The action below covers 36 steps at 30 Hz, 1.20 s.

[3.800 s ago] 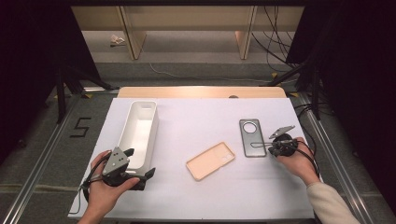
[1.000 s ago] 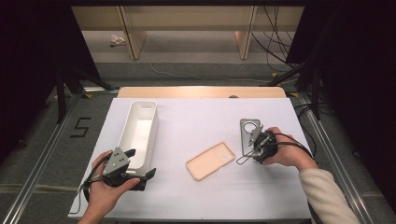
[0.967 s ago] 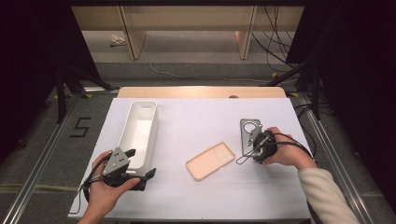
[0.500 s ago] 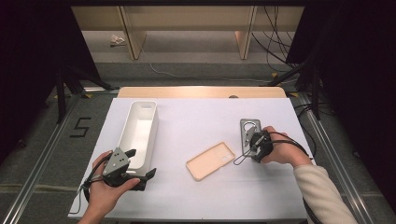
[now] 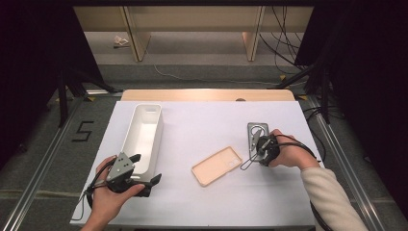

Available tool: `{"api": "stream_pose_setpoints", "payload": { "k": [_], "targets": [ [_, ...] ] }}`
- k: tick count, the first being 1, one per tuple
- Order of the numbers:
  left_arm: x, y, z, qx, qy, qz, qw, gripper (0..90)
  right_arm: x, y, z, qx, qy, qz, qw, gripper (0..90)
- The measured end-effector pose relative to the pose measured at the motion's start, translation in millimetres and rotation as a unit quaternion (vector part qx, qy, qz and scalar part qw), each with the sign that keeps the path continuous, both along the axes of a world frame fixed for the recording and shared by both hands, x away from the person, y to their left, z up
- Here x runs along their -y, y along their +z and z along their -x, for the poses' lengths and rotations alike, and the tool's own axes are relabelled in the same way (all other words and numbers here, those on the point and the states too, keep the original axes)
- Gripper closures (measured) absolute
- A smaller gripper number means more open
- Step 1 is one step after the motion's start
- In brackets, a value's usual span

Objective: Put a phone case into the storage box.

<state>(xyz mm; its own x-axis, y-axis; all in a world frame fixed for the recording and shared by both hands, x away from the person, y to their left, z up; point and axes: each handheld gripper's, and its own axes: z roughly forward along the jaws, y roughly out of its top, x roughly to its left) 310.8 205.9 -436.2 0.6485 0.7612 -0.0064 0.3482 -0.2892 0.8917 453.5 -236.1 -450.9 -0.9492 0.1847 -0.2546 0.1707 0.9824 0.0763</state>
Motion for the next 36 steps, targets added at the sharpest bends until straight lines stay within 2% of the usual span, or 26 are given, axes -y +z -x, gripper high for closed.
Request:
{"api": "stream_pose_setpoints", "payload": {
  "k": [9,16,24,36],
  "targets": [
    [0.3,-0.2,0.3,-0.001,-0.001,0.001,1.0,2.9,-3.5,-0.2,-0.1,-0.032,0.007,0.007,0.9994,67.3],
    [0.8,-0.1,0.5,-0.001,-0.004,0.001,1.0,3.8,-5.5,-1.0,2.3,-0.041,0.015,0.01,0.999,77.4],
    [1.2,0.0,0.7,0.0,-0.004,0.002,1.0,4.1,-8.8,-0.7,4.7,-0.039,0.015,0.024,0.9988,80.6],
    [1.6,-0.2,0.8,0.0,-0.006,0.001,1.0,4.3,-9.3,-0.4,6.1,-0.041,0.017,0.025,0.9987,88.3]
  ]
}}
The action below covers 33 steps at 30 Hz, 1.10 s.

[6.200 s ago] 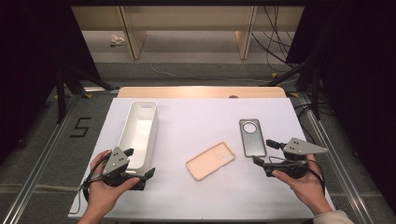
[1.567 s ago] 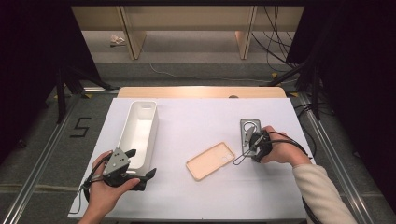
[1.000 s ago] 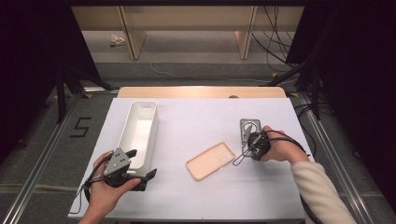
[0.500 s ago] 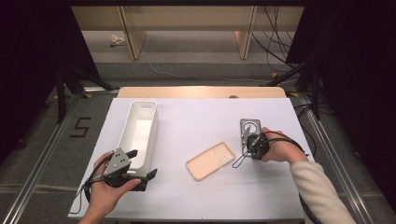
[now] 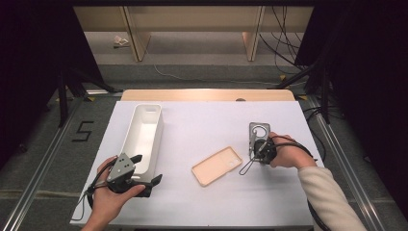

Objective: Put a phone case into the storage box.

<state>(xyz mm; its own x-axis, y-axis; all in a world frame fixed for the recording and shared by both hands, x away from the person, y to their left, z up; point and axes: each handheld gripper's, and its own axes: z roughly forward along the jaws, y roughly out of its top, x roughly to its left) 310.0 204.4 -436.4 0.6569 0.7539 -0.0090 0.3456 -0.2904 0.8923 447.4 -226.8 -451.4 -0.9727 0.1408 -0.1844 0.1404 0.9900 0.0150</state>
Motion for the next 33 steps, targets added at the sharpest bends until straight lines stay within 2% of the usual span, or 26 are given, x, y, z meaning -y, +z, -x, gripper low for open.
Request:
{"api": "stream_pose_setpoints", "payload": {
  "k": [17,20,29,33],
  "targets": [
    [0.0,0.1,0.1,0.001,0.0,-0.001,1.0,4.6,1.3,7.4,3.8,0.009,0.01,-0.015,0.9998,89.2],
    [-0.1,0.2,0.1,0.001,0.0,-0.001,1.0,4.6,1.5,10.5,4.2,0.021,0.014,-0.019,0.9995,89.4],
    [0.0,0.4,0.3,0.001,0.001,0.0,1.0,4.9,1.8,20.9,8.5,0.035,0.016,-0.031,0.9988,89.5],
    [0.0,0.6,0.5,0.001,0.001,0.002,1.0,5.6,1.5,24.7,10.9,0.049,0.021,-0.046,0.9976,89.6]
  ]
}}
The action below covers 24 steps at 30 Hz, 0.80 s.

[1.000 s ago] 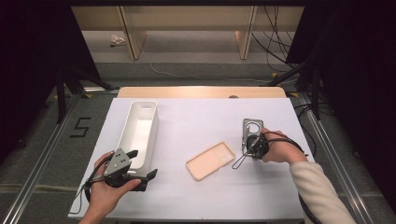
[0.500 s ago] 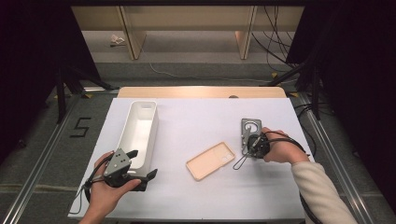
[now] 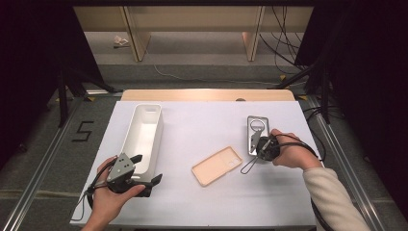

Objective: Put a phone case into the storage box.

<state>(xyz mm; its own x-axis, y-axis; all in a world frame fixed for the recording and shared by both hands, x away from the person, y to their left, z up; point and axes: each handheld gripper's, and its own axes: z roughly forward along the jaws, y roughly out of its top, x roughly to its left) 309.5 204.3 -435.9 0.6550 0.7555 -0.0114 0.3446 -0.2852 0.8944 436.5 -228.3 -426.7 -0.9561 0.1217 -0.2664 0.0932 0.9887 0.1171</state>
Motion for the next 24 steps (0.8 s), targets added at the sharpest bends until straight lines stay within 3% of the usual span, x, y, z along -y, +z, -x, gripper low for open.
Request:
{"api": "stream_pose_setpoints", "payload": {
  "k": [5,13,18,24],
  "targets": [
    [-0.1,-0.1,0.0,0.0,0.0,0.002,1.0,6.2,0.9,4.3,5.8,0.028,0.015,-0.029,0.9991,89.6],
    [1.0,0.7,0.1,0.0,-0.002,0.006,1.0,7.4,4.4,6.0,18.3,0.037,0.031,-0.082,0.9955,89.6],
    [1.4,0.9,-0.1,0.001,-0.001,0.008,1.0,7.7,4.5,6.5,27.5,0.024,0.034,-0.132,0.9904,89.6],
    [2.0,0.9,-0.3,0.001,-0.001,0.007,1.0,8.0,4.1,11.8,36.8,0.025,0.038,-0.176,0.9833,89.6]
  ]
}}
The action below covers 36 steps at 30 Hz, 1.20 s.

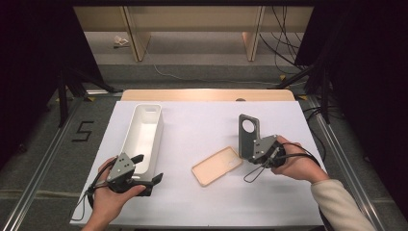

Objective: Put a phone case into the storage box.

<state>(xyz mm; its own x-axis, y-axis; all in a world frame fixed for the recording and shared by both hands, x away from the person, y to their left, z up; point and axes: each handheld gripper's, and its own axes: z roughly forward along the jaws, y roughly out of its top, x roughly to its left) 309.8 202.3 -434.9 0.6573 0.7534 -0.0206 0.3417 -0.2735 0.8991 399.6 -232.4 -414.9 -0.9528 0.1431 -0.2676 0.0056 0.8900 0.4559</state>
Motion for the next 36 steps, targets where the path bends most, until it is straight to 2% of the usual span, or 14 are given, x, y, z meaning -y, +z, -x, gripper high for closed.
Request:
{"api": "stream_pose_setpoints", "payload": {
  "k": [3,7,13,17,21,36],
  "targets": [
    [0.6,0.2,-0.6,0.0,0.0,-0.001,1.0,8.3,-0.8,0.8,4.2,0.0,0.005,-0.012,0.9999,89.6],
    [3.4,0.2,-1.5,-0.002,0.014,0.001,0.9999,12.6,-3.6,-0.6,10.7,-0.004,0.015,-0.019,0.9997,89.6],
    [7.5,3.4,-2.1,0.001,0.012,0.003,0.9999,13.7,-8.1,1.2,20.4,-0.005,0.023,-0.051,0.9984,89.6],
    [10.3,4.3,-3.3,0.0,0.015,0.003,0.9999,14.8,-12.0,-0.4,26.1,-0.003,0.029,-0.063,0.9976,89.6],
    [11.8,5.9,-5.4,0.001,0.013,0.003,0.9999,14.8,-15.8,-3.1,30.3,-0.005,0.037,-0.084,0.9958,89.6],
    [28.6,15.1,-16.2,-0.001,0.003,0.001,1.0,15.5,-24.9,-5.1,36.3,-0.005,0.047,-0.107,0.9931,89.5]
  ]
}}
